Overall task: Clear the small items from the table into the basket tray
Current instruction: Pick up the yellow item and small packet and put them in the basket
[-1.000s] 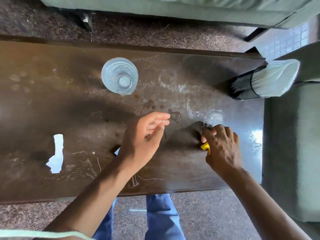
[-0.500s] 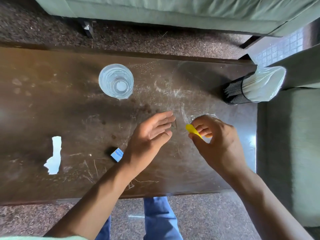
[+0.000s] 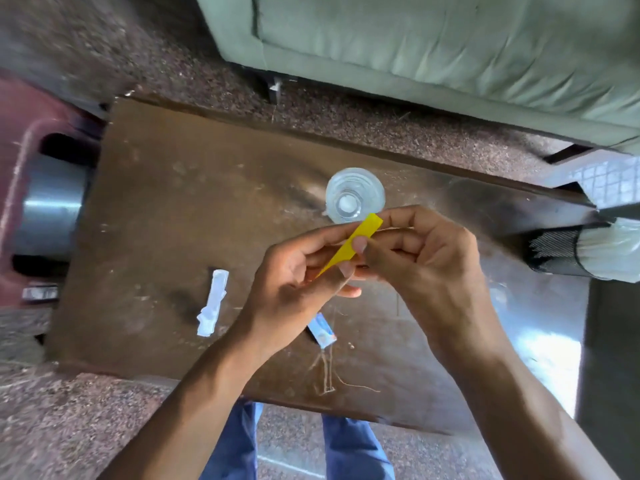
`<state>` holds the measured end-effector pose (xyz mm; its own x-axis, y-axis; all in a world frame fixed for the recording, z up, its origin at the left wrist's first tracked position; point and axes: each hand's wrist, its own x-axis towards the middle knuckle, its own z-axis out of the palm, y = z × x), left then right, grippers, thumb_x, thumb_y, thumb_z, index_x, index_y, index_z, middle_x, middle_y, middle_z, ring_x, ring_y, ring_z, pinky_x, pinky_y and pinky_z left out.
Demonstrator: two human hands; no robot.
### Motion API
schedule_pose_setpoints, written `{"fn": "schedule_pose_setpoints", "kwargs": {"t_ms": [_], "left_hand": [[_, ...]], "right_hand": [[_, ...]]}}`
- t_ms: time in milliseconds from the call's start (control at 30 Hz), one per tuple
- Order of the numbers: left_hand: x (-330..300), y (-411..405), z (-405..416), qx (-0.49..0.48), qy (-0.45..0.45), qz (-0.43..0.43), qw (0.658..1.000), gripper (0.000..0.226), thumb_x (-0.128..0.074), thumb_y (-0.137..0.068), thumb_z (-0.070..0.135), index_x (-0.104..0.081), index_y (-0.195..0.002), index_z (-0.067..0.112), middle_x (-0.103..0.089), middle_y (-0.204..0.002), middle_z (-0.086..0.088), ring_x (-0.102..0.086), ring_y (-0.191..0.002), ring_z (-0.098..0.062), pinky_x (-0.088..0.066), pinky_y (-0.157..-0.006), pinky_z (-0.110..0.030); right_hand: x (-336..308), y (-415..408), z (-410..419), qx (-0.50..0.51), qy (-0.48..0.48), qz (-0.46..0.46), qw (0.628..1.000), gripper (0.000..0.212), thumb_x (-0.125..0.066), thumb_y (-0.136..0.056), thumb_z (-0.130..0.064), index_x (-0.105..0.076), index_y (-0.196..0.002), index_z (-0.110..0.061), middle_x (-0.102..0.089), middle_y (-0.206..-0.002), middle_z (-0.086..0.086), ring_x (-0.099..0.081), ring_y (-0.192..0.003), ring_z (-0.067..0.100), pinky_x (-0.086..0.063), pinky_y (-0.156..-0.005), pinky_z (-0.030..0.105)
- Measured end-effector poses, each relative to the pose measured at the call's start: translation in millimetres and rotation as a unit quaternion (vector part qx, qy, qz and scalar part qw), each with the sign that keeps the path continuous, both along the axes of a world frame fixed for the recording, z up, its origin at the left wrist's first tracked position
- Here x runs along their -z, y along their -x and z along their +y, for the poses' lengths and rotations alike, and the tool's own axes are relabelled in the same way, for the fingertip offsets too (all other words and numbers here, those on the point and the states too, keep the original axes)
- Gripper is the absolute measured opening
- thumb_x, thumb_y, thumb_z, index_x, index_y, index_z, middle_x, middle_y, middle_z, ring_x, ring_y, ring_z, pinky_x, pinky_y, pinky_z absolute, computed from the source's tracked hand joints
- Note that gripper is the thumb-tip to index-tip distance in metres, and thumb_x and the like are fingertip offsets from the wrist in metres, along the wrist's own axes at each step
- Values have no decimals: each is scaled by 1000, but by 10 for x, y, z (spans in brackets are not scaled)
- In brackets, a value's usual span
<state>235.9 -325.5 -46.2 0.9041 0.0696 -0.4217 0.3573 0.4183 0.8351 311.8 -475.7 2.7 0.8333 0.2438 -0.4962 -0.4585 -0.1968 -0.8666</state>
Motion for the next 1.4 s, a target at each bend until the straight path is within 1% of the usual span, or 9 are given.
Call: {"fn": "schedule_pose_setpoints", "kwargs": {"t_ms": [167,267,333,400,500,700,1067,1233,1400], "left_hand": [[70,218,507,-60,-46,36,996,37,-67,-96,7,-69,-130,21,-83,-113,-14,-83,-98,-32,-69,-81,-40],[183,382,756,-90,-63,67,992,37,-59,-105,-10,-65,-137,7,-81,-113,-22,-82,-95,-34,-69,-82,-41],[248,479,873,-100,-74,85,989,35,-54,-106,-12,-64,-136,3,-80,-114,-23,-81,-96,-39,-69,-83,-43],[307,559,947,-106,-81,101,986,33,-55,-106,-10,-66,-130,9,-82,-112,-20,-81,-97,-40,-69,-84,-43],[401,653,988,-110,-81,126,983,33,-56,-106,-9,-66,-131,10,-83,-111,-17,-82,-96,-37,-69,-83,-43],[510,690,922,-84,-77,140,983,34,-56,-106,-9,-67,-126,17,-84,-108,-12,-83,-93,-31,-70,-81,-41],[498,538,723,-47,-82,122,988,37,-57,-106,-9,-67,-120,23,-83,-109,-14,-83,-95,-32,-69,-85,-45],[433,467,722,-73,-90,124,985,33,-56,-106,-10,-67,-131,8,-83,-109,-15,-83,-94,-30,-69,-86,-46],[271,373,883,-140,-86,115,980,35,-53,-105,-13,-68,-129,8,-83,-102,-13,-82,-85,-25,-69,-79,-42]], "right_hand": [[144,114,381,-33,50,-46,997,17,-76,-94,-6,-72,-107,-17,-82,-90,7,-80,-83,25,-66,-80,44],[375,276,453,-102,159,-84,979,23,-77,-88,-10,-73,-102,-27,-79,-87,-10,-74,-77,9,-60,-73,26],[566,420,444,-178,251,-116,944,26,-79,-84,-12,-72,-105,-27,-77,-90,-14,-72,-80,7,-61,-74,31],[751,554,405,-272,332,-144,892,35,-82,-84,-20,-70,-116,-24,-74,-107,-5,-72,-92,18,-61,-78,39],[990,745,305,-387,429,-159,800,51,-83,-84,-29,-62,-131,-28,-61,-125,3,-64,-110,26,-55,-81,34],[1254,1069,200,-435,483,-157,744,71,-84,-82,-30,-43,-139,-34,-46,-127,4,-58,-114,27,-56,-73,36],[1323,1012,275,-380,446,-164,793,54,-71,-83,-2,-54,-130,-23,-49,-116,8,-60,-98,30,-57,-70,40],[1037,749,443,-330,387,-197,838,40,-75,-77,-2,-65,-113,-17,-56,-108,8,-61,-85,33,-50,-63,36],[595,380,819,-256,266,-193,909,42,-79,-73,-1,-69,-109,-20,-66,-103,1,-68,-85,20,-61,-72,38]]}}
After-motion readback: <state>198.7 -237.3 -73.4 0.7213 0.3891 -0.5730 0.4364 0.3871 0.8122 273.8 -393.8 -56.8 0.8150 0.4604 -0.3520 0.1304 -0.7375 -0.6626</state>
